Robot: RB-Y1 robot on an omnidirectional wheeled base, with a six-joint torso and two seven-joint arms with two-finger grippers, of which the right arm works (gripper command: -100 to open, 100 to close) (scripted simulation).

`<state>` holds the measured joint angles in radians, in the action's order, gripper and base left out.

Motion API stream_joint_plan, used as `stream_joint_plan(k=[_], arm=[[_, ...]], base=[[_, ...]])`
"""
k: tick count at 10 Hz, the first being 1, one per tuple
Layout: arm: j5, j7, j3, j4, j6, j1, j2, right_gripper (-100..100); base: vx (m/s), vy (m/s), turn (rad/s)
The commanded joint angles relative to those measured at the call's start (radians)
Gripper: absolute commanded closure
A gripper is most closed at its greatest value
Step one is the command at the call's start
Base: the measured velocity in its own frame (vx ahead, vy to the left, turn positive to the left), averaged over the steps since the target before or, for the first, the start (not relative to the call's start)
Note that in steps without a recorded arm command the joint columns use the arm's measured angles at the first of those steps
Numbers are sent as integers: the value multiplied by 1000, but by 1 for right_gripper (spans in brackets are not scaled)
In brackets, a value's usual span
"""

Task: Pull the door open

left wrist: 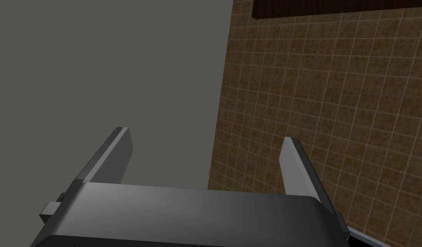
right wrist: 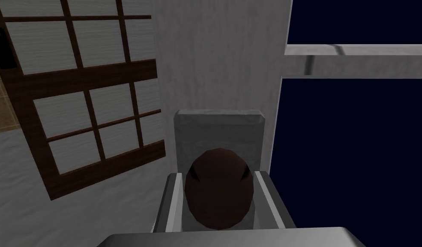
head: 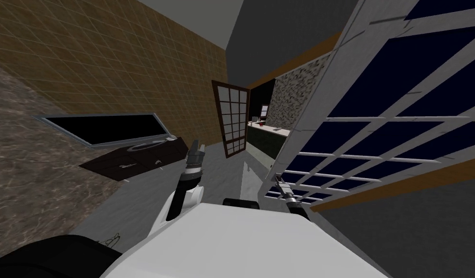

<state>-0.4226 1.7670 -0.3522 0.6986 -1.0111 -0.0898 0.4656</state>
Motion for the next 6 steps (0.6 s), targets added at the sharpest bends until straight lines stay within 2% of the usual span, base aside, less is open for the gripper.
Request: stream_joint_plan(k=[1,2,3,6], arm=[[0,0,0,0,0,0,0,100],[7,16,-14,-6,-23,-13,10,100],[9,19,-17,-8,-28,-15,13,100],[19,44,-37,-19,-70,-32,34,100]], base=[[-105,-13,16],[-129,-38,120],[-184,-50,138],[-199,-48,129]])
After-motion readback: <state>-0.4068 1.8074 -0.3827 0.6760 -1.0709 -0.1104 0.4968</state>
